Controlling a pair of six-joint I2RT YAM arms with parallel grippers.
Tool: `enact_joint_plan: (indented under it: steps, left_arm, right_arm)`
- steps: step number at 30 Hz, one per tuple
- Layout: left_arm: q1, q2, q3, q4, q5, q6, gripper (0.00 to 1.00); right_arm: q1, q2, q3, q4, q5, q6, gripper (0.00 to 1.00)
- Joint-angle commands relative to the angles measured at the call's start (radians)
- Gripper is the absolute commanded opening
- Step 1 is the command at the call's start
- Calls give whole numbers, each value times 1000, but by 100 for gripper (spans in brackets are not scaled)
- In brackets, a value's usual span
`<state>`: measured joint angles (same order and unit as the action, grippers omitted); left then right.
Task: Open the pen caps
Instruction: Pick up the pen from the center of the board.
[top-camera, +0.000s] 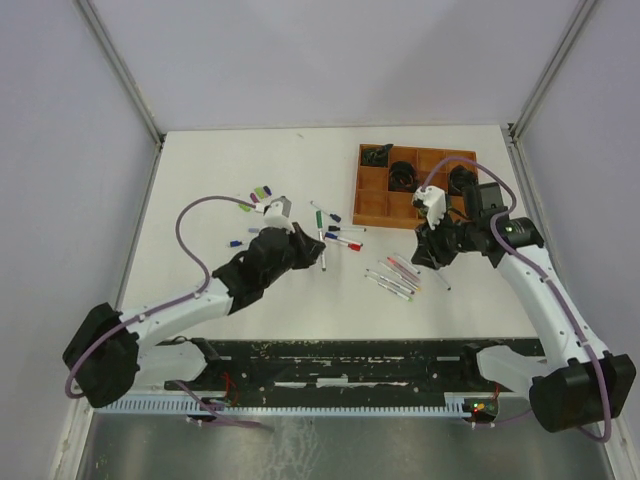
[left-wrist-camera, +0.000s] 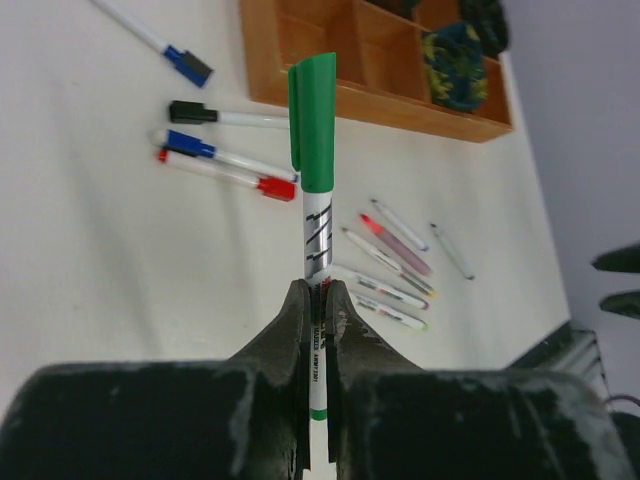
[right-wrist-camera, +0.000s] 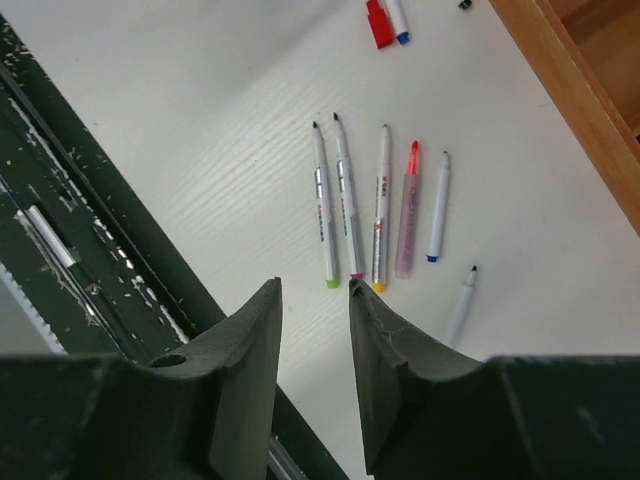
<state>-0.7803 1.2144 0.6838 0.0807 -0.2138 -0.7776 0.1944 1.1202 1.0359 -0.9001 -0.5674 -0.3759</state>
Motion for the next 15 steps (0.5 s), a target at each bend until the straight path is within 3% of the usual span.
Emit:
enact_joint_plan:
  steps: [1,5,7,10,13,15]
  left_arm:
    - [-59,-127,-162,482,62,-23,3]
    - [-101,-173,-253,697,60,-20,3]
    - [-118,-165,-273,788,63,-14,3]
    - [-152,-133,-281,902,66,-3,3]
    - [-203,-81,-273,1013,51,21,3]
    - [-245,-39,-264,1088,25,46,3]
  right_arm:
    - [2,-62,-12,50,-173,-5,42]
    - [2,-108,-36,124,-340,25,45]
    - [2,-133,-61,204,-457,97,51]
    - [2,-174,-124,434,-599,284,61]
    - [4,-204,-227,701,-619,480,71]
    - [3,-213,-260,742,-617,503,74]
